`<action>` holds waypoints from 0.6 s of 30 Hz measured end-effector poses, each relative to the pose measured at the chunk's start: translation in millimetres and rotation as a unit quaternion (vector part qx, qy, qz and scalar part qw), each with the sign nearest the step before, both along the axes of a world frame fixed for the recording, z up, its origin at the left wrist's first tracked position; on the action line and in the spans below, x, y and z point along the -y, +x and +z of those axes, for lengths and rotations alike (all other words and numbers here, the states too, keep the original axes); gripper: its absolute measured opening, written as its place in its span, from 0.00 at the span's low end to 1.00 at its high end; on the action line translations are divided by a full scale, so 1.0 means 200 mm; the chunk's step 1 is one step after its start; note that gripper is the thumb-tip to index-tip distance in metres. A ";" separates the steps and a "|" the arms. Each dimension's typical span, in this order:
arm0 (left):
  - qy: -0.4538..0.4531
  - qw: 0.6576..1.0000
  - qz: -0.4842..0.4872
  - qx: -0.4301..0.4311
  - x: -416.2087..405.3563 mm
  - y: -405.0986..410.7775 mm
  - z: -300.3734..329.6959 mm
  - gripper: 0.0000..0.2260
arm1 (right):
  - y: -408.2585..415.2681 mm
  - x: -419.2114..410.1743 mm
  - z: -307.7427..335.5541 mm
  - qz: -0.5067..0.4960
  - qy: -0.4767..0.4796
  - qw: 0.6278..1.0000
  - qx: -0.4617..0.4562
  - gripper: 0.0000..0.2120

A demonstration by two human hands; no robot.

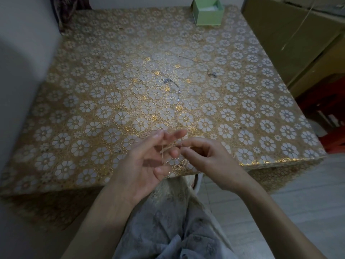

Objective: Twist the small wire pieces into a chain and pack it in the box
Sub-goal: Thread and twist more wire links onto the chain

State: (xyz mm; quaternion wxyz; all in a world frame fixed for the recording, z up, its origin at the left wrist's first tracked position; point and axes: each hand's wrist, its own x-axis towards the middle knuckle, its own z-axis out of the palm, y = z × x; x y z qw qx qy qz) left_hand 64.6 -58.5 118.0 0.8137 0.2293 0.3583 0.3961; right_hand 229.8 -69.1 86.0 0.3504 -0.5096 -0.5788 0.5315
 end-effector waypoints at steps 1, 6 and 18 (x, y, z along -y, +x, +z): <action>0.001 1.000 -0.013 0.009 0.00 0.00 -0.01 0.05 | 0.00 0.00 0.00 0.000 -0.003 1.000 -0.009 0.08; 0.024 0.997 -0.060 0.033 0.00 -0.02 -0.02 0.12 | 0.01 0.01 0.01 -0.001 -0.027 0.998 -0.058 0.07; 0.103 0.975 -0.007 -0.196 -0.07 -0.14 -0.04 0.09 | 0.08 0.00 0.04 -0.041 -0.074 0.996 -0.041 0.07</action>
